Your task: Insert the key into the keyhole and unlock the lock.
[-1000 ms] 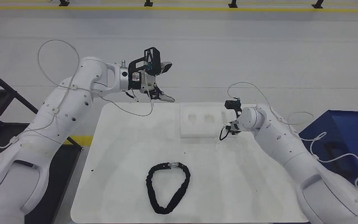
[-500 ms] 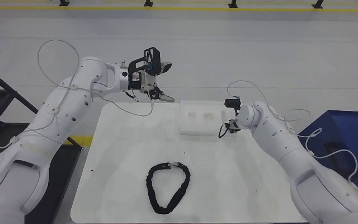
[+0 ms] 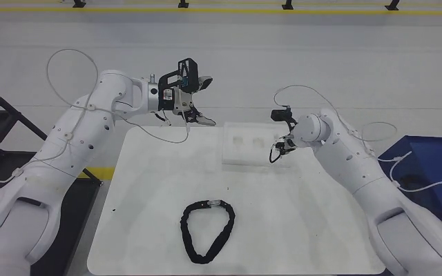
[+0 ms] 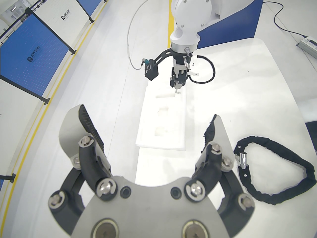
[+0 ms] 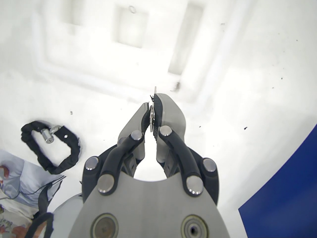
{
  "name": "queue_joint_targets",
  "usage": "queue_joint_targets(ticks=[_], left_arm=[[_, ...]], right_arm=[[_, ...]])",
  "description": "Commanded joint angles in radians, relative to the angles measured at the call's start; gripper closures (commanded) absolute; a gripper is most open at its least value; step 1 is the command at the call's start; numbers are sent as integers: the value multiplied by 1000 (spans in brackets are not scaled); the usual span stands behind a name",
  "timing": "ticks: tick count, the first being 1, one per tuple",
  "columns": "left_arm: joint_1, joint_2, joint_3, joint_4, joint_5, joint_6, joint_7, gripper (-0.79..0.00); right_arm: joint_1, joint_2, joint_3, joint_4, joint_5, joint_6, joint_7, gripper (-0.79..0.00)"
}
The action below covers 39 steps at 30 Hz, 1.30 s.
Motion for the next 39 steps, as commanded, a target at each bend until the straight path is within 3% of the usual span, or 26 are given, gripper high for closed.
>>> queue_joint_targets(ticks=[1, 10, 18, 30, 39], left_arm=[[0, 0, 0, 0, 0, 0, 0, -785], [0, 0, 0, 0, 0, 0, 0, -785], [0, 0, 0, 0, 0, 0, 0, -785], [0, 0, 0, 0, 0, 0, 0, -785], [0, 0, 0, 0, 0, 0, 0, -785]], right_arm=[[-17, 22, 38, -77, -3, -18, 26, 0], [-182, 120, 247, -471, 33, -93, 130, 0], [-325, 166, 416, -696, 197, -231, 122, 0], [-478, 197, 610, -723, 551, -429, 18, 0], [-510, 203, 642, -691, 640, -462, -4, 0]])
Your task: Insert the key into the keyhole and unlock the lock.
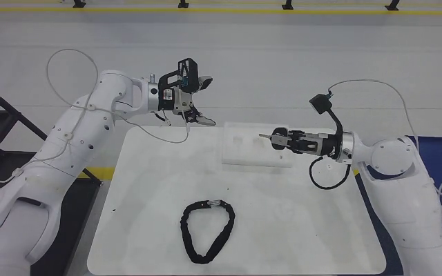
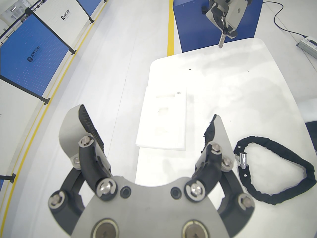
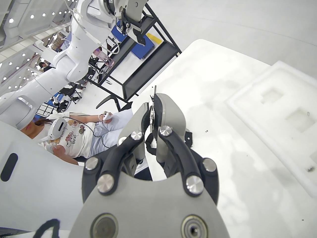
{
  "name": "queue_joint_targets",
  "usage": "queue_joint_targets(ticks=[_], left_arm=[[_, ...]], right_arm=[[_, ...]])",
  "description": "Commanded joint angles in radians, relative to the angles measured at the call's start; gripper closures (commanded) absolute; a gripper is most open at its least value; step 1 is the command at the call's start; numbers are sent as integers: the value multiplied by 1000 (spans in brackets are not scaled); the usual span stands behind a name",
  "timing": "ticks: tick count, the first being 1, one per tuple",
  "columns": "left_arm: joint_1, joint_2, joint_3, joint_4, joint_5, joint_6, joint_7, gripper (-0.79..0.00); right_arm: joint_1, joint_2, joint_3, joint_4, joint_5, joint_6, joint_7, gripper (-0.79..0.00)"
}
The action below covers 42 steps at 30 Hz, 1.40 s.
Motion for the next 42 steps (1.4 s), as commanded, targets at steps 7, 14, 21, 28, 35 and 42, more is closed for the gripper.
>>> queue_joint_targets(ticks=[7, 14, 21, 28, 35, 42], left_arm=[[0, 0, 0, 0, 0, 0, 0, -785], [0, 0, 0, 0, 0, 0, 0, -785], [83, 20, -25, -45, 64, 0, -10, -785], [196, 50, -13, -77, 115, 0, 7, -785], [266, 78, 36, -101, 219, 0, 101, -785], [298, 86, 92, -72, 409, 0, 277, -785]], right_arm=[[0, 0, 0, 0, -1, 1, 0, 0], [0, 0, 0, 0, -1, 1, 0, 0], [0, 0, 0, 0, -1, 1, 0, 0], [0, 0, 0, 0, -1, 1, 0, 0], [0, 0, 0, 0, -1, 1, 0, 0], [0, 0, 0, 0, -1, 1, 0, 0]])
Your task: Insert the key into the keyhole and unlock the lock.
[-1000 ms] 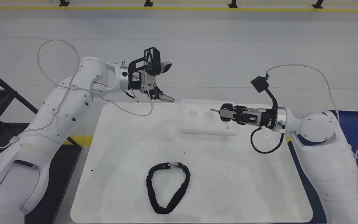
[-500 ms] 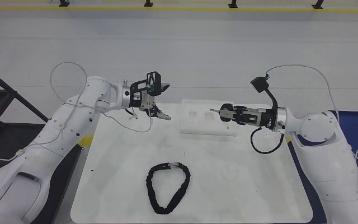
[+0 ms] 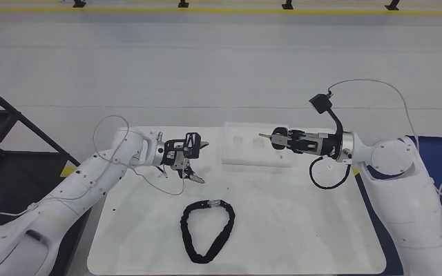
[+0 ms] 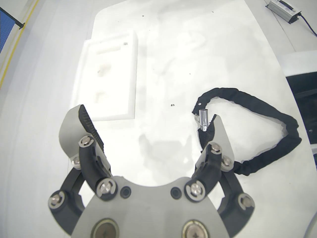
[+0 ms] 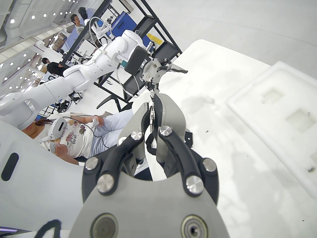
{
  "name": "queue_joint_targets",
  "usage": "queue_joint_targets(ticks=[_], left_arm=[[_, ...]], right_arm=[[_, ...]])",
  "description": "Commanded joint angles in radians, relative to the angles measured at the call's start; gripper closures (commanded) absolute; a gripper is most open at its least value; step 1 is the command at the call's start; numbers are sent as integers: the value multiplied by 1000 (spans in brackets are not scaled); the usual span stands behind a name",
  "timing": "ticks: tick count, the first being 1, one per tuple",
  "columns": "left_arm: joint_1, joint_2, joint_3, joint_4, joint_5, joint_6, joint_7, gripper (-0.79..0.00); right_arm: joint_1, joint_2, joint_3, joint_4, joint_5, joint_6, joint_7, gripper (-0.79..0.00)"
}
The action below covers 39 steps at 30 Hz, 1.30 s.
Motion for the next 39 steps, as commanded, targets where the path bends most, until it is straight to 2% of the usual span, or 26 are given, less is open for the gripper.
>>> queue_joint_targets(ticks=[1, 4, 7, 12, 28, 30, 33, 39], left_arm=[[3, 0, 33, 15, 48, 0, 54, -785], [-2, -3, 108, 40, 83, 0, 107, -785], [-36, -6, 179, 65, 80, 0, 144, -785], [-104, -14, 315, 98, 45, 0, 132, -785], [-102, -14, 313, 97, 42, 8, 131, -785], [-88, -12, 294, 105, 2, 30, 127, -785], [-65, -5, 268, 110, -68, 9, 127, -785], [12, -4, 254, 89, -92, 52, 106, -785]], right_arm=[[0, 0, 0, 0, 0, 0, 0, 0], [0, 0, 0, 0, 0, 0, 0, 0], [0, 0, 0, 0, 0, 0, 0, 0], [0, 0, 0, 0, 0, 0, 0, 0], [0, 0, 0, 0, 0, 0, 0, 0], [0, 0, 0, 0, 0, 0, 0, 0], [0, 0, 0, 0, 0, 0, 0, 0], [0, 0, 0, 0, 0, 0, 0, 0]])
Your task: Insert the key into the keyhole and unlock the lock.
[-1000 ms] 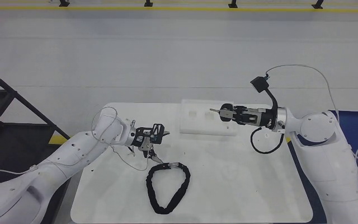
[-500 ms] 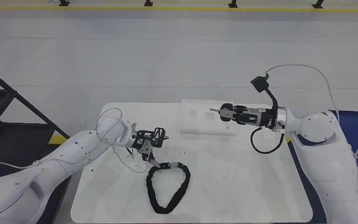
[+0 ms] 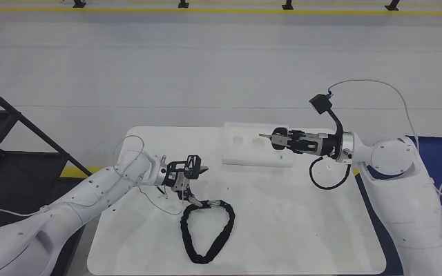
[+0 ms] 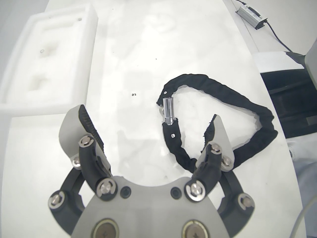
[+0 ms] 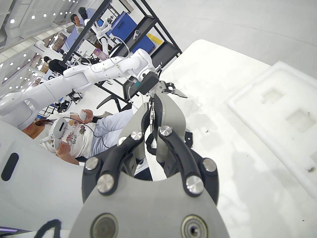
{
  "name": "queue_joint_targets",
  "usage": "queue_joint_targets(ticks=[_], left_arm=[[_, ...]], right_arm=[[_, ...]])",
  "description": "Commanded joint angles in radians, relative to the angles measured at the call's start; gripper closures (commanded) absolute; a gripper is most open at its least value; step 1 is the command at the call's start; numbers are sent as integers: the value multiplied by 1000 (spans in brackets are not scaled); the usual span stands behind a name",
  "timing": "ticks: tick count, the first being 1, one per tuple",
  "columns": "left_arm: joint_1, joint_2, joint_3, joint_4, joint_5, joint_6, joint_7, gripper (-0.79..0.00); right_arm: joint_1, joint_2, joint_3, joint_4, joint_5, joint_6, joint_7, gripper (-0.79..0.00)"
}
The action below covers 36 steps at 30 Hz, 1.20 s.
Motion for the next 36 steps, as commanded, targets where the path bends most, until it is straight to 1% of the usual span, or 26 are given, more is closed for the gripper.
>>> queue_joint_targets(ticks=[1, 4, 11, 17, 18, 20, 21, 22, 23, 24, 26, 27, 36], left_arm=[[30, -6, 1, -3, -9, 21, -11, -785], [63, -21, 3, 7, -27, 46, -38, -785], [88, -62, -3, 52, -25, 75, -80, -785], [108, -87, -5, 69, 35, 109, -73, -785], [111, -90, -7, 72, 41, 110, -66, -763], [116, -95, -12, 78, 54, 113, -57, -554], [119, -97, -14, 80, 61, 114, -52, -425], [121, -98, -16, 83, 68, 117, -50, -348], [124, -100, -18, 85, 77, 120, -48, -320], [126, -102, -21, 86, 84, 123, -46, -240], [130, -104, -26, 89, 101, 130, -44, -126], [133, -105, -28, 91, 108, 133, -43, 0], [151, -113, -54, 105, 145, 125, -47, 0]], right_arm=[[0, 0, 0, 0, 0, 0, 0, 0], [0, 0, 0, 0, 0, 0, 0, 0], [0, 0, 0, 0, 0, 0, 0, 0], [0, 0, 0, 0, 0, 0, 0, 0], [0, 0, 0, 0, 0, 0, 0, 0], [0, 0, 0, 0, 0, 0, 0, 0], [0, 0, 0, 0, 0, 0, 0, 0], [0, 0, 0, 0, 0, 0, 0, 0], [0, 0, 0, 0, 0, 0, 0, 0], [0, 0, 0, 0, 0, 0, 0, 0], [0, 0, 0, 0, 0, 0, 0, 0], [0, 0, 0, 0, 0, 0, 0, 0], [0, 0, 0, 0, 0, 0, 0, 0]])
